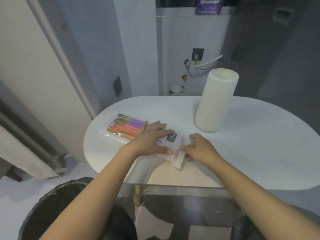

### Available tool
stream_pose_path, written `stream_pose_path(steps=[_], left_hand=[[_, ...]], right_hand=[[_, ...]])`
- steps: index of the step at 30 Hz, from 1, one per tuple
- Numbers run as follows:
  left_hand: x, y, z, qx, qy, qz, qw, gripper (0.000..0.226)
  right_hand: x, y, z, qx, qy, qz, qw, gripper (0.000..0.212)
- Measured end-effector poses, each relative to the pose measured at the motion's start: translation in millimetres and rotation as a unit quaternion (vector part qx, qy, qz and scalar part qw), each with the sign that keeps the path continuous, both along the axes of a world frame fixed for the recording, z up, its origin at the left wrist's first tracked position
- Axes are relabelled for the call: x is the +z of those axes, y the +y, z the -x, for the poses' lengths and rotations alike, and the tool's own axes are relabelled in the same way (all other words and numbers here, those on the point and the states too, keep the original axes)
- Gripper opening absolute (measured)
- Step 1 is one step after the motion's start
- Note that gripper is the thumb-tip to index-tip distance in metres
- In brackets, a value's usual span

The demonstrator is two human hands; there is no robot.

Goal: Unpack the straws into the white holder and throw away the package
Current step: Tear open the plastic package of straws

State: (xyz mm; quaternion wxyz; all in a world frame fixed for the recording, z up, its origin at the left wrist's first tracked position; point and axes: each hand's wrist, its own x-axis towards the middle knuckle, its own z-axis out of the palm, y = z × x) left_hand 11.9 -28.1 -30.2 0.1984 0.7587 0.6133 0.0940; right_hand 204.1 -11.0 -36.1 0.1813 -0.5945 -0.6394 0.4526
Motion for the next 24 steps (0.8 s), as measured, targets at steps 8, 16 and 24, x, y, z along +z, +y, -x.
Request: stream_pose_path(steps=[8,16,24], left_hand=[[0.8,-9.9,-39.9,0.126,-0.062,-0.098,0.985,0.024],[11.0,-9.4,-43.9,0.171,-0.062,-0.1,0.978,0.024],[7.3,-11.7,-43.9,0.206,0.008,-0.071,0.976,0.013]], right_hand=[[-9.1,0.2,10.2,-0.13,0.237,0.163,0.949,0.004],[-8.2,6.8,13.3,-0.165,0.409,0.266,0.857,0.014],[-13.6,-0.6,28.1,-0.12,0.37,0.237,0.89,0.034]])
